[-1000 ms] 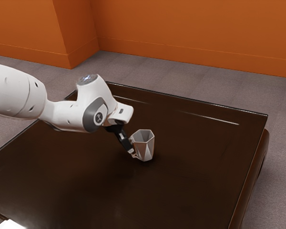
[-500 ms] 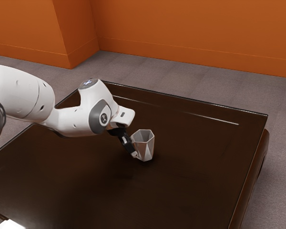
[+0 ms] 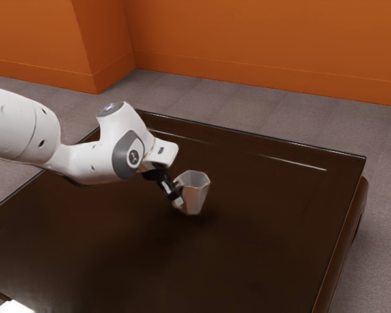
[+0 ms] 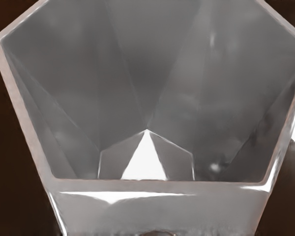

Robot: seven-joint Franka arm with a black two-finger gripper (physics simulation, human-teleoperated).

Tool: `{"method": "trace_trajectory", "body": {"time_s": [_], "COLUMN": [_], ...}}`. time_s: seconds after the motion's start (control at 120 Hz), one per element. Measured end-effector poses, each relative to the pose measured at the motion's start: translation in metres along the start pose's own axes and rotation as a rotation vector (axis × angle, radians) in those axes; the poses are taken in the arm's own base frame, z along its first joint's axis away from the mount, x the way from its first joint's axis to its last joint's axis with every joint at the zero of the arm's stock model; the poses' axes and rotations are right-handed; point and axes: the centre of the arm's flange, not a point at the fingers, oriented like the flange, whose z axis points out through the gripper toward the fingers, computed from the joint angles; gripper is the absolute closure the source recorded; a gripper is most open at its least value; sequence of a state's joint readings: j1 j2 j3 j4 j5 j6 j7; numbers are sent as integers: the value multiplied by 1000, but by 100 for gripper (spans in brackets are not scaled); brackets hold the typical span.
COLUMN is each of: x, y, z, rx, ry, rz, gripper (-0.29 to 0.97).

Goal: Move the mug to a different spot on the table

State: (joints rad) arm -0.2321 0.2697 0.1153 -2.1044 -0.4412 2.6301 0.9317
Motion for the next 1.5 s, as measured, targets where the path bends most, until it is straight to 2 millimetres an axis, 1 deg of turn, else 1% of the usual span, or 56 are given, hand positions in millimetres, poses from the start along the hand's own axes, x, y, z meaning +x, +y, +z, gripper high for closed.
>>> {"method": "trace_trajectory", "body": {"time_s": [0.033,0.1,0.225,0.333,0.392,0.458,0.567,0.65,0.717,0.817,0.858,0.933,1.033,1.1,1.2,1.433,1.458,1.5], "x": [-6,-27,-79,-110,-120,-127,-137,-149,-164,-191,-198,-200,-188,-183,-178,-175,-175,-176], "y": [3,16,42,46,42,34,21,9,-5,-31,-38,-42,-44,-45,-49,-52,-52,-52], "z": [-4,-16,-23,-21,-22,-25,-29,-30,-31,-32,-33,-31,-30,-30,-20,-9,-8,-7], "rx": [-2,-8,-18,5,16,38,85,117,144,189,204,219,232,237,240,237,237,234], "ry": [-1,-6,-29,-16,24,64,96,99,92,70,66,60,66,67,53,34,33,30], "rz": [-5,-20,-59,-120,-193,-243,-265,-265,-272,-297,-297,-273,-222,-195,-161,-111,-107,-103], "gripper": [65,67,73,77,78,79,79,79,79,79,78,77,75,75,76,74,72,61]}}
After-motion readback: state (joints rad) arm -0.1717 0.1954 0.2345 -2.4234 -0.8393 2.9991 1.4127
